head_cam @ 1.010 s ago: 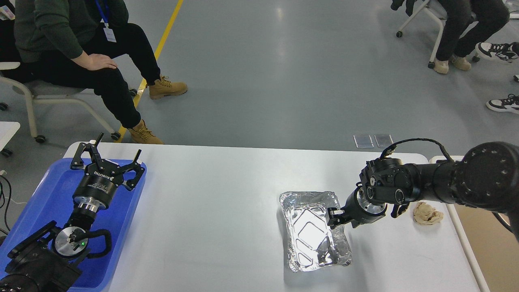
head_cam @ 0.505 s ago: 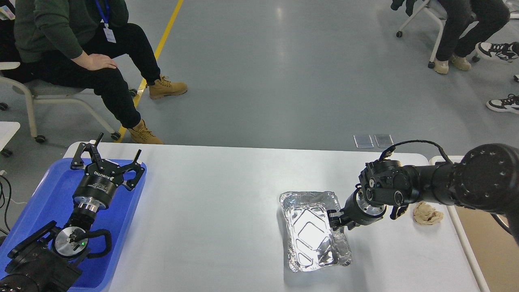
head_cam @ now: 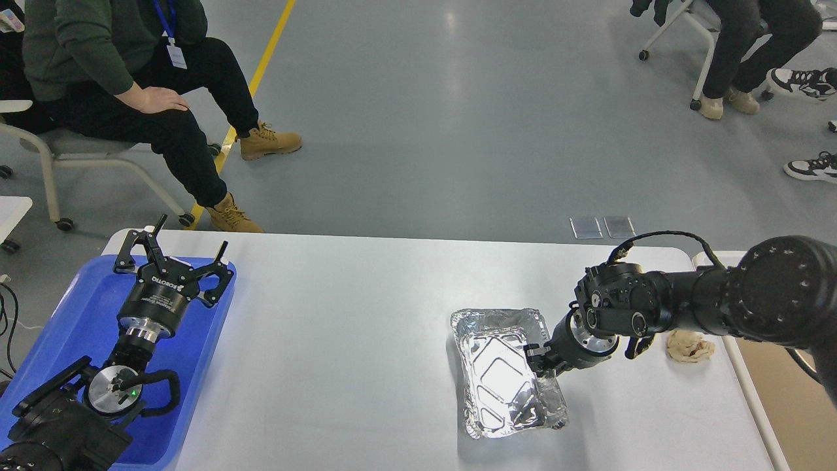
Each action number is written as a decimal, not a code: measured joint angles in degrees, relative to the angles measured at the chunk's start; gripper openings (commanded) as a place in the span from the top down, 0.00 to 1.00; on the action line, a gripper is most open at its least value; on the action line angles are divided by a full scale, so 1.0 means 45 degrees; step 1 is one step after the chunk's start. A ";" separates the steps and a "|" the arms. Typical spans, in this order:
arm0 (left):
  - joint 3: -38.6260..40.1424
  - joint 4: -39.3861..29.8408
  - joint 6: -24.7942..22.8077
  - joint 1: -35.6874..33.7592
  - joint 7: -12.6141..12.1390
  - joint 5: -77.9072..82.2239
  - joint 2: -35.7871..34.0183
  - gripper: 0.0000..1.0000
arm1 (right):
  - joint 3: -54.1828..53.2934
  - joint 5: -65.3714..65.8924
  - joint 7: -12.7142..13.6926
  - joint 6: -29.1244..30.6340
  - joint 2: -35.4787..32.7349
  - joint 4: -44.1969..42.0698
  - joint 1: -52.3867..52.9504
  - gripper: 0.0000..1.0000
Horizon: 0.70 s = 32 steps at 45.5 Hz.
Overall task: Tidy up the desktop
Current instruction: 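Close the right gripper on the foil tray's edge, then lift the foil tray with the right gripper toward the bin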
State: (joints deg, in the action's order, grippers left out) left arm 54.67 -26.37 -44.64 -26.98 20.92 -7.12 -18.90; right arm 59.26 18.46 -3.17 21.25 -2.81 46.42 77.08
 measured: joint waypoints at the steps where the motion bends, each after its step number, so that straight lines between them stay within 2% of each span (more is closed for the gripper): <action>1: 0.0000 0.0000 0.0000 0.0000 0.0000 0.0000 0.0000 0.01 | -0.0003 0.0000 0.0000 -0.0002 0.0007 0.0000 -0.0008 1.00; 19: -0.0002 0.0000 -0.0003 0.0000 -0.0002 0.0000 0.0000 0.01 | -0.0036 0.0000 -0.0017 -0.0014 0.0049 -0.0005 0.0070 1.00; 32: -0.0002 0.0000 -0.0004 0.0000 -0.0020 0.0000 0.0000 0.01 | 0.0129 -0.0074 -0.0063 0.0048 -0.0340 0.0520 0.0991 1.00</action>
State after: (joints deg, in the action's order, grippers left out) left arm 54.66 -26.37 -44.66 -26.98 20.83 -7.12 -18.90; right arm 59.84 18.13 -3.45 21.46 -4.34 48.77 81.54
